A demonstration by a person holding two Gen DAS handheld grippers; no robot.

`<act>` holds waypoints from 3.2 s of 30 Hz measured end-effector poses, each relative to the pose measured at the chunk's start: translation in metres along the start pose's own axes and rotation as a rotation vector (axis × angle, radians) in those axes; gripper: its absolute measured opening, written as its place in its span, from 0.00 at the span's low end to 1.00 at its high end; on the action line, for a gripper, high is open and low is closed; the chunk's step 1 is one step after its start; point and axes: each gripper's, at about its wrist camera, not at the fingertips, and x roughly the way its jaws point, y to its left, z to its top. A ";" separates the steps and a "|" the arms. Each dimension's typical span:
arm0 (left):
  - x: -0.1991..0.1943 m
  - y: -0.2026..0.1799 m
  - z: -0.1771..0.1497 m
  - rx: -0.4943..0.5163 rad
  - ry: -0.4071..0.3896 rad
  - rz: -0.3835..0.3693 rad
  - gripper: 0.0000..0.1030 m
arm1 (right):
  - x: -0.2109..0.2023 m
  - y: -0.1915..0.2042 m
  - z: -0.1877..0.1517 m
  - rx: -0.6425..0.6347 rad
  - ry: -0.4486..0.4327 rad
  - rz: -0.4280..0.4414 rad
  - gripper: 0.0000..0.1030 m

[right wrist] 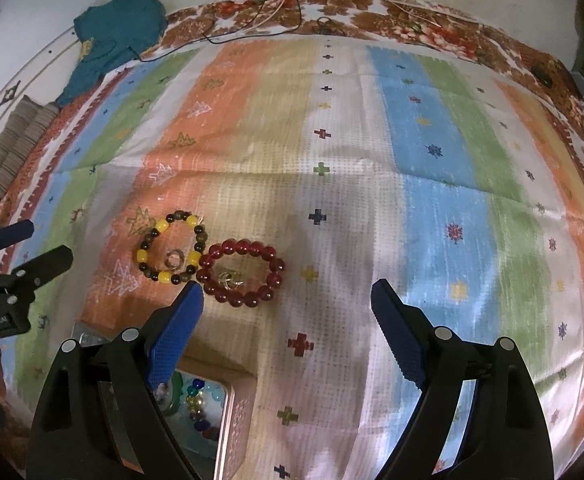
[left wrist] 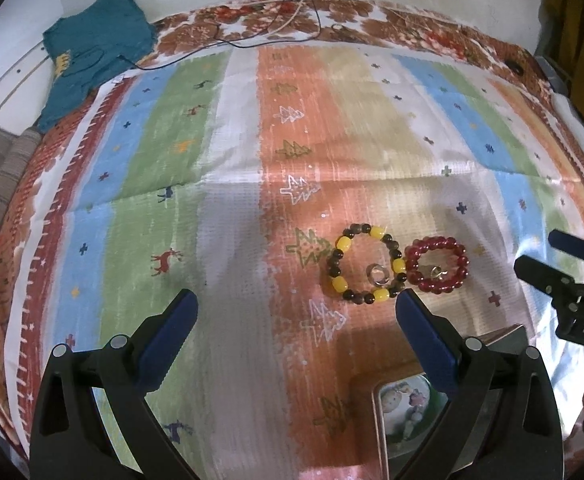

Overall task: Organize jewelry
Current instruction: 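Move left gripper toward yellow-black bracelet while right gripper approaches red bead bracelet, then grasp yellow-black bracelet with left gripper while right gripper grasps red bead bracelet, then carry both bracelets over the silver tin and open both grippers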

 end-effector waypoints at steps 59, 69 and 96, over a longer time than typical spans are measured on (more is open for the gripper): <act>0.100 0.000 0.026 0.054 0.166 0.024 0.11 | 0.093 0.001 0.022 -0.100 0.100 -0.093 0.16; 0.069 -0.004 0.038 0.014 0.093 0.012 0.11 | 0.064 0.003 0.030 -0.090 0.014 -0.051 0.14; -0.012 -0.024 0.041 -0.025 -0.054 -0.125 0.11 | -0.016 0.015 0.035 -0.051 -0.171 0.073 0.14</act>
